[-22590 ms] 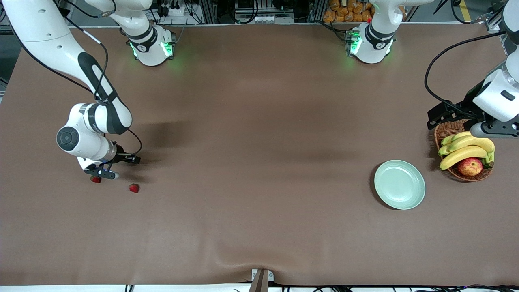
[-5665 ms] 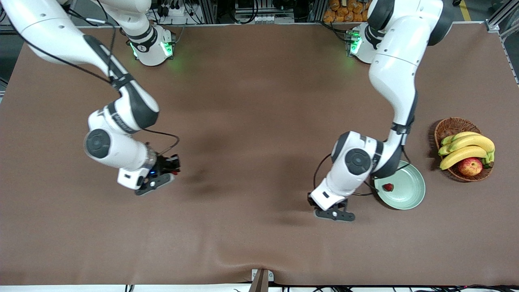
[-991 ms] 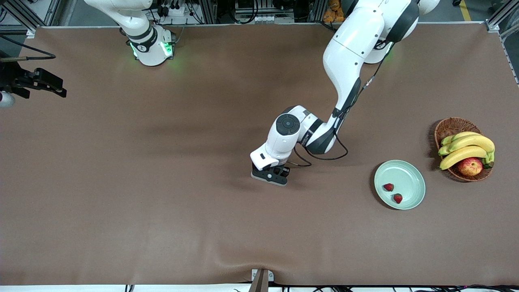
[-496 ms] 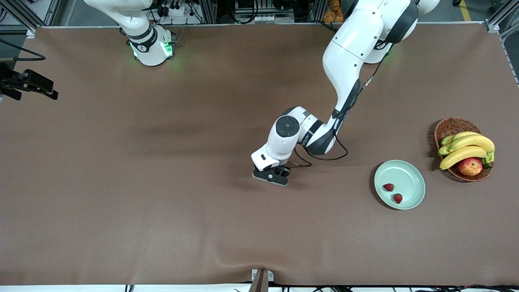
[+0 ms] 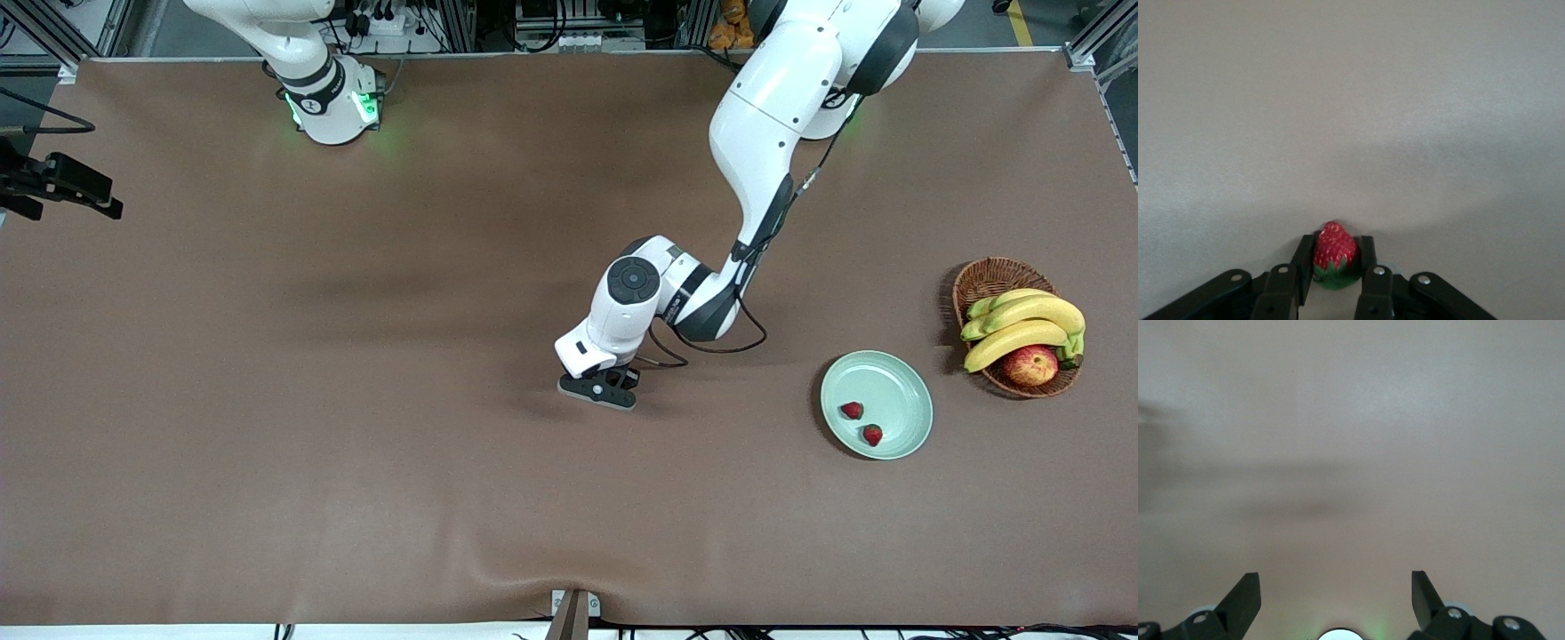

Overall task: Collect all strawberries into plate
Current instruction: 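Grasp the last strawberry with the left gripper while the right gripper withdraws, then carry the strawberry onto the plate and open the left gripper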

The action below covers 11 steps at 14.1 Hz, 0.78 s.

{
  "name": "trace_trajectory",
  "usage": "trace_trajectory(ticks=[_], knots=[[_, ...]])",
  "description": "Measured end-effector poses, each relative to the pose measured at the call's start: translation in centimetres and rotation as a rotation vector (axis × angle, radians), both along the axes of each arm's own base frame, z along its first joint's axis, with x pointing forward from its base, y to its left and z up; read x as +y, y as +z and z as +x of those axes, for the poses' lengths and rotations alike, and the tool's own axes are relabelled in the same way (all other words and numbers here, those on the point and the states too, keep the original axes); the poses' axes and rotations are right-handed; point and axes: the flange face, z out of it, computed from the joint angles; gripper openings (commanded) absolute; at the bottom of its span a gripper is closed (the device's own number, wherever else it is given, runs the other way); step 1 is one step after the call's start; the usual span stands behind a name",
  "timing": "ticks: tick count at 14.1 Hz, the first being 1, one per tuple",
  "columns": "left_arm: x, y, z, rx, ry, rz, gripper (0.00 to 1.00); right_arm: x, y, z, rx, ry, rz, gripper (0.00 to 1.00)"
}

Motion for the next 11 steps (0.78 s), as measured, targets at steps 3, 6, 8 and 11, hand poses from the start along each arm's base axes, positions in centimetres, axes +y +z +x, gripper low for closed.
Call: trace_trajectory(ticks=[3,6,8,11], knots=[[0.4,0.4,0.4,0.001,0.007,0.005,0.02,-0.1,0.0,0.0,0.0,-0.002,0.0,1.0],[2.1,2.6,2.0,0.023,0.038,0.033,0.02,-0.1,0.0,0.0,-0.004,-0.003,0.0,1.0],[4.3,5.3,3.6,0.033,0.073,0.048,0.03,-0.3,0.1,0.1,-0.014,-0.006,-0.001,1.0],[10.2,8.8,6.9,0.047,0.062,0.085,0.03,-0.5,0.2,0.2,-0.024,-0.016,-0.002,1.0]])
